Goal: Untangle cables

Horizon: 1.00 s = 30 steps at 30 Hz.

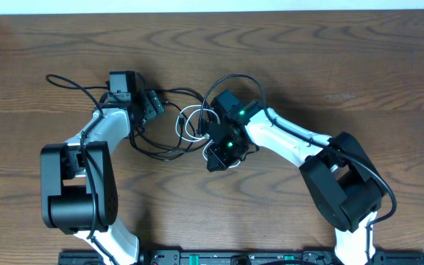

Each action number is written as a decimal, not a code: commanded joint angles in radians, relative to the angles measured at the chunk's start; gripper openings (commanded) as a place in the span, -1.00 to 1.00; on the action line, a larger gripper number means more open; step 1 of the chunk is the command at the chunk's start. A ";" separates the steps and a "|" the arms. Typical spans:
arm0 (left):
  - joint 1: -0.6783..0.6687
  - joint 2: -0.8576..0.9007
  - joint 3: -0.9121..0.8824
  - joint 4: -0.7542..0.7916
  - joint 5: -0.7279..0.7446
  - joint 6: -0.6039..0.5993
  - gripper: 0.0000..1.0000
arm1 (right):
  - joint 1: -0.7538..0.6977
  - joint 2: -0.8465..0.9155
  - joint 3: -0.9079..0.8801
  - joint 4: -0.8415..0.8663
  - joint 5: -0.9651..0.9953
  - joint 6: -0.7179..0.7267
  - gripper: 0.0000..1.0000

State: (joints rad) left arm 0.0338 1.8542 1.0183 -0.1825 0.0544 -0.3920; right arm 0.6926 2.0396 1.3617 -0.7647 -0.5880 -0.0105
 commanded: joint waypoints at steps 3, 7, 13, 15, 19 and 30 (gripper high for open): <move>0.000 0.042 -0.038 -0.037 0.069 -0.017 0.96 | -0.009 0.034 -0.037 0.040 -0.092 -0.047 -0.53; 0.000 0.042 -0.038 -0.037 0.069 -0.017 0.96 | -0.042 0.092 -0.038 0.050 -0.163 -0.043 -0.49; 0.000 0.042 -0.038 -0.037 0.069 -0.017 0.96 | -0.146 0.158 -0.038 0.058 -0.320 -0.041 -0.40; 0.000 0.042 -0.038 -0.037 0.069 -0.017 0.95 | -0.165 0.161 -0.038 0.057 -0.324 -0.008 -0.35; 0.000 0.042 -0.038 -0.037 0.069 -0.017 0.96 | -0.174 0.161 -0.038 0.063 -0.324 0.008 -0.17; 0.000 0.042 -0.038 -0.037 0.069 -0.017 0.95 | -0.110 0.161 -0.038 0.081 -0.362 -0.014 0.08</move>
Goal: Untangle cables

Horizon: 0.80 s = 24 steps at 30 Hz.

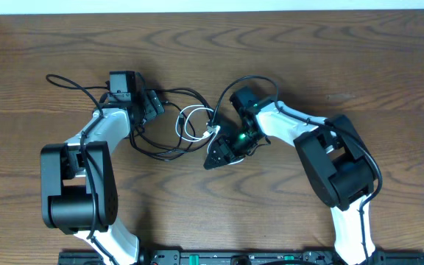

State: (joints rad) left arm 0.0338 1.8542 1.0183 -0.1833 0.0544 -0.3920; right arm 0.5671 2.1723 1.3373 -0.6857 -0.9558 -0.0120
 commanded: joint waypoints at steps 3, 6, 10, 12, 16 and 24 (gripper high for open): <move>0.000 0.042 -0.038 -0.036 0.069 -0.017 0.96 | 0.027 0.029 -0.013 0.003 -0.005 -0.013 0.12; 0.000 0.042 -0.038 -0.036 0.069 -0.017 0.96 | 0.038 0.029 -0.013 0.005 -0.005 -0.012 0.12; 0.000 0.042 -0.038 -0.036 0.069 -0.017 0.96 | 0.050 0.029 -0.013 0.006 -0.005 -0.012 0.14; 0.000 0.042 -0.038 -0.036 0.069 -0.017 0.96 | 0.051 0.029 -0.013 0.005 -0.021 -0.012 0.16; 0.000 0.042 -0.038 -0.037 0.069 -0.017 0.96 | 0.051 0.029 -0.013 0.011 -0.150 -0.077 0.02; 0.000 0.042 -0.038 -0.036 0.069 -0.017 0.95 | 0.051 0.041 -0.014 0.028 -0.147 -0.079 -0.09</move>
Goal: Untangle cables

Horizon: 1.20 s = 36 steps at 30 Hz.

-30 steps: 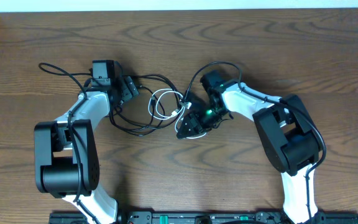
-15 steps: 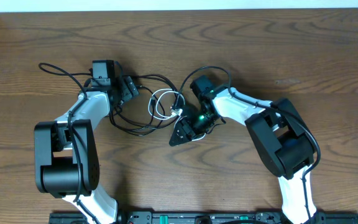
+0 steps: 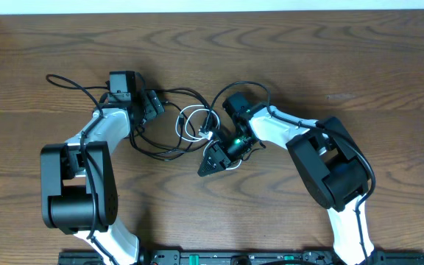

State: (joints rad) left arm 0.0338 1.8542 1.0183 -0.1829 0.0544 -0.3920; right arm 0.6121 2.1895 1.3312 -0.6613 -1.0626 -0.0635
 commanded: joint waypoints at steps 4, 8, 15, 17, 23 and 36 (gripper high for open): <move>0.000 0.042 -0.038 -0.037 0.069 -0.017 0.96 | 0.006 0.042 -0.008 0.015 -0.040 -0.027 0.04; 0.000 0.042 -0.038 -0.037 0.069 -0.017 0.96 | 0.005 0.070 -0.008 0.029 -0.039 0.010 0.21; 0.000 0.042 -0.038 -0.037 0.069 -0.017 0.96 | -0.008 0.101 -0.007 0.050 -0.069 0.055 -0.49; 0.000 0.042 -0.038 -0.037 0.069 -0.017 0.96 | -0.017 0.099 -0.003 0.050 -0.097 0.040 -0.68; 0.000 0.042 -0.038 -0.037 0.069 -0.017 0.96 | -0.044 0.060 0.002 0.043 -0.090 0.034 -0.98; 0.000 0.042 -0.038 -0.037 0.069 -0.017 0.96 | -0.053 -0.284 0.002 0.027 0.169 0.006 -0.98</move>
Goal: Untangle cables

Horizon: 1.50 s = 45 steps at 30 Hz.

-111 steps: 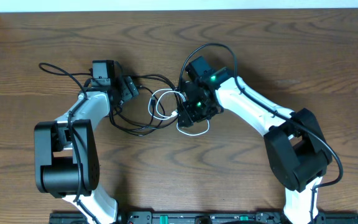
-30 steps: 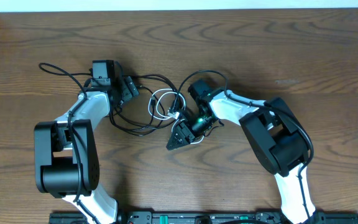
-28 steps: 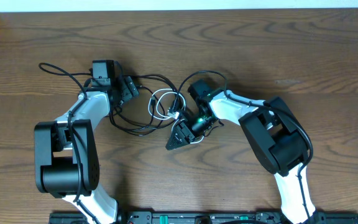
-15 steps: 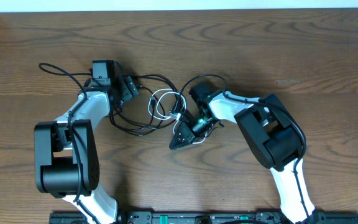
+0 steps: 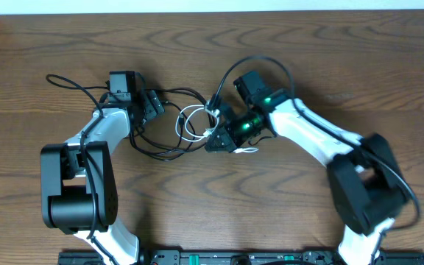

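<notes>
A black cable (image 5: 160,151) and a thinner white cable (image 5: 190,121) lie tangled in loops on the wooden table between the two arms. My left gripper (image 5: 153,103) sits at the tangle's upper left edge, fingers closed on a strand of the black cable. My right gripper (image 5: 212,143) points down-left at the tangle's right edge, its fingers drawn to a point beside the white cable's end (image 5: 210,132). Nothing shows between them. Another black loop (image 5: 230,73) arches over the right wrist.
A loose end of black cable (image 5: 57,79) trails off to the far left. The brown table (image 5: 344,59) stretches to the right and back. Both arm bases (image 5: 76,199) stand at the front edge.
My right gripper has moved up and slightly right, from the front of the tangle to the white cable's end. The right arm's elbow has swung out to the right. The left arm is unchanged.
The left gripper stayed on the black cable at the tangle's upper left throughout. The right gripper stood at the tangle's right side, then shifted forward and left in two steps, and is now back up beside the white loops. The cables have barely shifted.
</notes>
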Each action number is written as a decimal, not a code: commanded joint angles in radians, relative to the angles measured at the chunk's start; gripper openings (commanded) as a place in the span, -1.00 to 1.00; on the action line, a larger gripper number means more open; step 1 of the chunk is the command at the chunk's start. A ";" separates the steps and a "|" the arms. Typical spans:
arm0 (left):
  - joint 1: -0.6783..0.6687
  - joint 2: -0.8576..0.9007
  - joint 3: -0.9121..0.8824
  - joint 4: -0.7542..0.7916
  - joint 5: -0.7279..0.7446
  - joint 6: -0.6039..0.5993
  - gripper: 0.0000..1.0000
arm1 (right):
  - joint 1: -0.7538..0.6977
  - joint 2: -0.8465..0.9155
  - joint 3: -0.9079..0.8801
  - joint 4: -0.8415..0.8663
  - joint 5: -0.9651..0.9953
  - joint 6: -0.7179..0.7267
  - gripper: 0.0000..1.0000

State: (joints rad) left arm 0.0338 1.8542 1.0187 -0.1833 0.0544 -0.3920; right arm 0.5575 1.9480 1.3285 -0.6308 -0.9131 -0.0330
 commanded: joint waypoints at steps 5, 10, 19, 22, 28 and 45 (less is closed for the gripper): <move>0.000 0.042 -0.039 -0.037 0.069 -0.017 0.95 | -0.006 -0.076 0.007 0.055 -0.051 0.003 -0.98; 0.000 0.042 -0.039 -0.036 0.069 -0.017 0.96 | -0.006 -0.161 0.026 0.143 0.080 0.048 -0.98; 0.000 0.042 -0.039 -0.036 0.069 -0.017 0.96 | -0.008 -0.365 0.185 0.171 0.380 0.047 -0.98; 0.000 0.042 -0.039 -0.037 0.069 -0.017 0.96 | -0.008 -0.404 0.270 0.171 0.448 0.019 -0.98; 0.000 0.042 -0.039 -0.036 0.069 -0.017 0.96 | -0.009 -0.422 0.475 0.174 0.567 -0.046 -0.98; 0.000 0.042 -0.039 -0.036 0.069 -0.017 0.96 | -0.057 -0.422 0.916 0.315 0.609 -0.107 -0.98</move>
State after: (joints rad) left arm 0.0338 1.8542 1.0187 -0.1837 0.0551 -0.3920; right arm 0.5228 1.5349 2.2002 -0.3237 -0.3191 -0.1226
